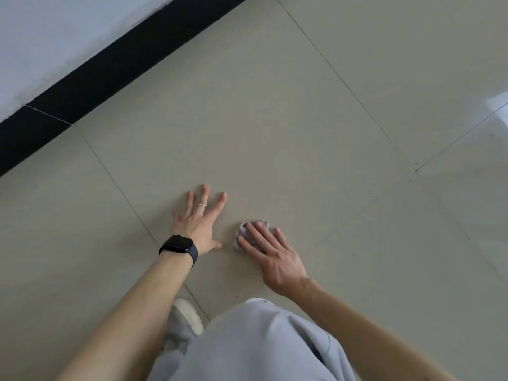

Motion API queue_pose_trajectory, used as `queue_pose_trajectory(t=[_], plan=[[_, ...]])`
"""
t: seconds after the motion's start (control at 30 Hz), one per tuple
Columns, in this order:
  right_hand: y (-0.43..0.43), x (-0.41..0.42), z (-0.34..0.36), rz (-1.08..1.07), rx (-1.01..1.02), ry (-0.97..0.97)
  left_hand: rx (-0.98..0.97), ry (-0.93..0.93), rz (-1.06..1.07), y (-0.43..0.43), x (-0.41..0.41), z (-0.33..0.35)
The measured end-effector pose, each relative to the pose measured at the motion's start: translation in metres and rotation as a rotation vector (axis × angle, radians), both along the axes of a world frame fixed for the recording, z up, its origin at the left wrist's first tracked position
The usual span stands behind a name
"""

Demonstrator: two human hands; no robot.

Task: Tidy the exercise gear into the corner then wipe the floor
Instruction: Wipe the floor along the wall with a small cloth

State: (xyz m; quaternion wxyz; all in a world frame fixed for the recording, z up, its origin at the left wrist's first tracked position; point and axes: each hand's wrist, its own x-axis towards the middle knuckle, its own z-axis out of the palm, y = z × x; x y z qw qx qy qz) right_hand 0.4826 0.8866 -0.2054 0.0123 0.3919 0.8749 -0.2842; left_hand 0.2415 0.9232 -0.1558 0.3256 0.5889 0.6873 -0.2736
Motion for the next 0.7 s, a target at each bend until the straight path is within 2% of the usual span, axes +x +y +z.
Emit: queue_pose_trajectory(t=[0.13, 0.2, 0.33, 0.4, 0.47, 0.53, 0.63, 0.7], plan=[[0.034, 0.011, -0.006, 0.124, 0.050, 0.049, -0.029, 0.048, 0.003, 0.000, -0.004, 0.007], [0.074, 0.030, -0.007, -0.050, 0.068, 0.048, -0.026, 0.053, 0.004, 0.001, -0.002, 0.008], [0.167, 0.074, -0.007, -0.674, 0.070, -0.072, -0.008, 0.061, 0.023, 0.004, -0.002, 0.009], [0.165, 0.071, -0.011, -0.756, 0.085, -0.101, -0.010, 0.055, 0.037, 0.001, -0.006, 0.006], [0.122, 0.053, -0.016, -0.758, 0.134, -0.116, -0.010, 0.048, 0.029, -0.002, -0.008, 0.004], [0.058, 0.026, -0.013, -0.629, 0.150, -0.080, 0.005, 0.048, 0.006, -0.002, -0.008, 0.001], [-0.020, -0.007, -0.004, -0.044, 0.080, 0.016, 0.024, 0.036, -0.001, 0.000, -0.006, 0.002], [-0.021, -0.005, -0.005, 0.193, 0.073, 0.068, 0.030, 0.020, -0.001, -0.001, -0.006, 0.001]])
